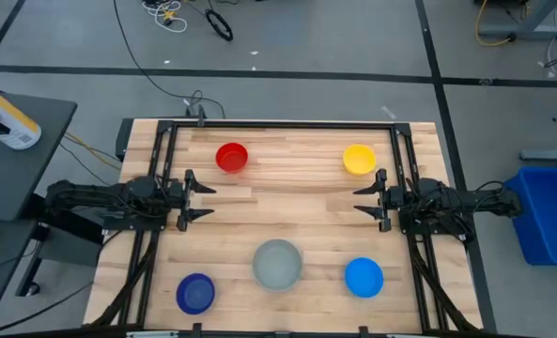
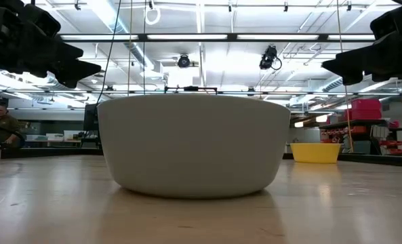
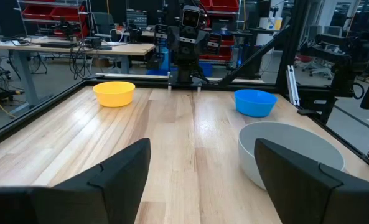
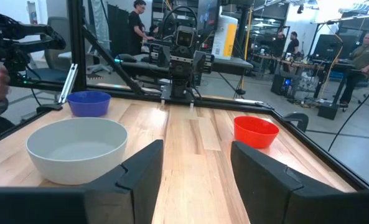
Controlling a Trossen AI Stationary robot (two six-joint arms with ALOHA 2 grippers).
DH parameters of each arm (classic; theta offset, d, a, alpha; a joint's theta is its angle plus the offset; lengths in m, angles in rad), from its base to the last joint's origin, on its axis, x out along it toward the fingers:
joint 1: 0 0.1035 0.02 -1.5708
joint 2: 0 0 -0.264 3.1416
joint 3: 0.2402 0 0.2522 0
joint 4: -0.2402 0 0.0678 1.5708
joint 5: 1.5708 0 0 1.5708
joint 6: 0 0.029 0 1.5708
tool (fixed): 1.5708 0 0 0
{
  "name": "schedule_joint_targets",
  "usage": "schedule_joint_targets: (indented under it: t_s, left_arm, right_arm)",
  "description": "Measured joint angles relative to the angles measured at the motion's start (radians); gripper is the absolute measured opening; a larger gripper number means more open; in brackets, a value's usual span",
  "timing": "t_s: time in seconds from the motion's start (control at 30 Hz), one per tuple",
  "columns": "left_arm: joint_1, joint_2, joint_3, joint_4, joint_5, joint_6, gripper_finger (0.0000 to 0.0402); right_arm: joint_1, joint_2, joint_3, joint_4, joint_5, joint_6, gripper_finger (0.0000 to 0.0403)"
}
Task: Nest bowls inside each other
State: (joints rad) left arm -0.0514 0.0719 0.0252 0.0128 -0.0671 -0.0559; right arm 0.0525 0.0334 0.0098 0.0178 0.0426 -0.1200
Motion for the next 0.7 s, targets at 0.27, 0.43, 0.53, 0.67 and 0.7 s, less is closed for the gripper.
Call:
schedule_joint_targets:
  t_s: [0.27, 0.43, 0.53, 0.67, 0.7]
  left_arm:
    - [0.0, 0.0, 0.0, 0.006, 0.0, 0.0, 0.0294]
    - [0.0, 0.0, 0.0, 0.006, 0.0, 0.0, 0.0294]
    - [0.0, 0.0, 0.0, 0.006, 0.0, -0.005, 0.0294]
    - [0.0, 0.0, 0.0, 0.007, -0.001, -0.025, 0.0294]
    - [0.0, 0.0, 0.0, 0.008, -0.004, -0.036, 0.0294]
  right_arm:
    - [0.0, 0.0, 0.0, 0.0, 0.0, 0.0, 0.0186]
    - [0.0, 0.0, 0.0, 0.002, 0.01, -0.083, 0.0186]
    - [0.0, 0.0, 0.0, 0.019, 0.034, -0.185, 0.0191]
    - [0.0, 0.0, 0.0, 0.022, 0.034, -0.227, 0.0197]
    - [0.0, 0.0, 0.0, 0.022, 0.034, -0.228, 0.0199]
